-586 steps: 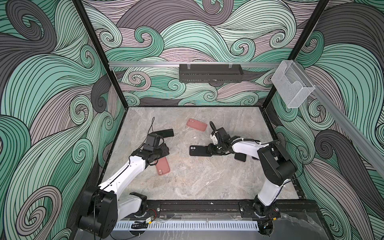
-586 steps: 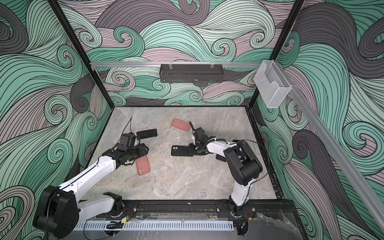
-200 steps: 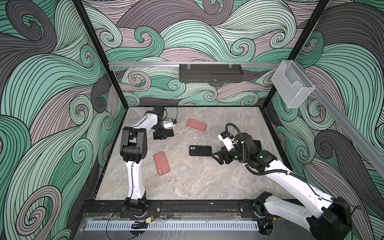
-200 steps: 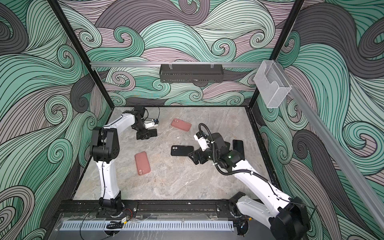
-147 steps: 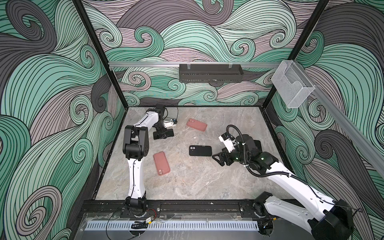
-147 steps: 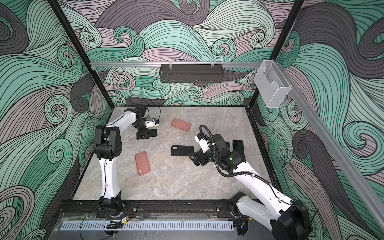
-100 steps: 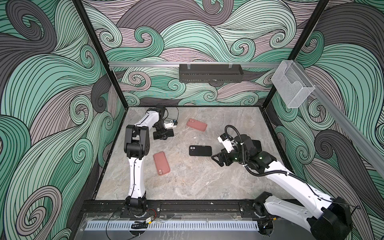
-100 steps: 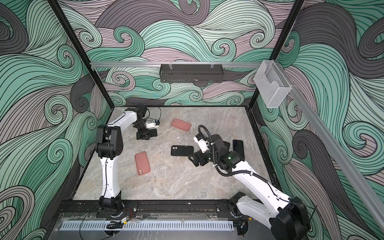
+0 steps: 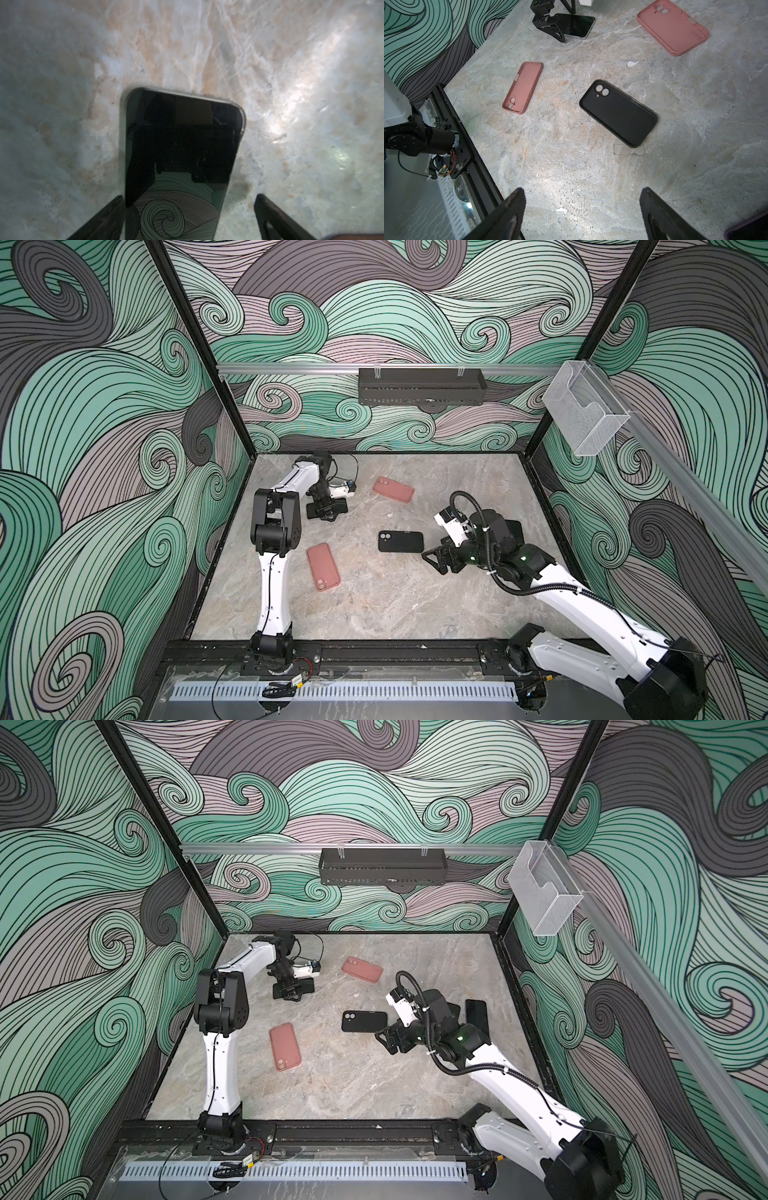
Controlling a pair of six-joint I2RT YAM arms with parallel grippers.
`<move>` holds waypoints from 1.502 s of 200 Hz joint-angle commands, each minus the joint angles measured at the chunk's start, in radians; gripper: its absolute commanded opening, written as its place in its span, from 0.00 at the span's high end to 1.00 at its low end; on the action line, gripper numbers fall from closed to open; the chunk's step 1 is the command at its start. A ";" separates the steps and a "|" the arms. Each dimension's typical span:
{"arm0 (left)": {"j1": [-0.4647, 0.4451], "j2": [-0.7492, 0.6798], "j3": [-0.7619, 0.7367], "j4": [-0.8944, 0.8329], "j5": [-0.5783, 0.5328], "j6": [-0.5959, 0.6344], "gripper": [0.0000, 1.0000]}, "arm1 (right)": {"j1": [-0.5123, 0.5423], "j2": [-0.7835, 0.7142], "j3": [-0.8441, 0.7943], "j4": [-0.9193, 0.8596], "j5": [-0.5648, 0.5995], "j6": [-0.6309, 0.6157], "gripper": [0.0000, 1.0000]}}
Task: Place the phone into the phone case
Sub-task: 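Grasp the black phone farther from the robot with the left gripper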
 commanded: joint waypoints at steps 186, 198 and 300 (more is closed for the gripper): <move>-0.007 0.056 0.003 -0.094 0.053 0.041 0.51 | 0.018 -0.010 0.012 0.009 -0.012 -0.035 0.13; -0.012 0.053 0.006 -0.099 0.046 0.041 0.58 | 0.019 -0.008 0.012 0.015 -0.013 -0.035 0.13; -0.042 -0.049 0.020 -0.144 0.125 -0.008 0.69 | 0.020 0.051 0.023 0.037 0.045 0.016 0.15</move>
